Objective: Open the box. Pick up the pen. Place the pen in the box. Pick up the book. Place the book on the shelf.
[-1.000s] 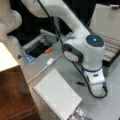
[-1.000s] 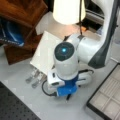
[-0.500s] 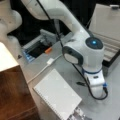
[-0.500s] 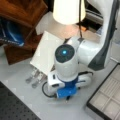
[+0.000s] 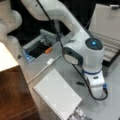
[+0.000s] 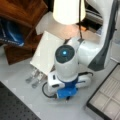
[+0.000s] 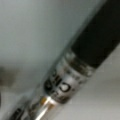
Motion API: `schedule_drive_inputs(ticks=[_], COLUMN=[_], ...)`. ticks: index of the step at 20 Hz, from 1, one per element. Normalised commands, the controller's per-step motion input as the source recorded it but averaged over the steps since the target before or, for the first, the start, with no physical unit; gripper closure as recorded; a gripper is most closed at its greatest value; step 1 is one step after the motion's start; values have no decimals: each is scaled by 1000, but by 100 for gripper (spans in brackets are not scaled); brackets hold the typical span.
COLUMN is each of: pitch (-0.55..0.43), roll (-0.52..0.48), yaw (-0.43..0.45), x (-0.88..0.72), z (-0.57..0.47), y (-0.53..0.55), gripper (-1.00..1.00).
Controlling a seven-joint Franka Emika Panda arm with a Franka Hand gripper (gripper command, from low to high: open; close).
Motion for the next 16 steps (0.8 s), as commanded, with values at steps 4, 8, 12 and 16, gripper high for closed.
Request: schedule_drive_inputs(ticks=[4,8,12,16], pitch=[-163,-128,-118,-101], roll=[-126,-129,-128,-132], yaw=[-38,-18,-15,-17], x=[-93,-133,-157,-181], z=[-118,-111,-97,-48], y=[19,44,59,44], gripper=[100,100,100,100])
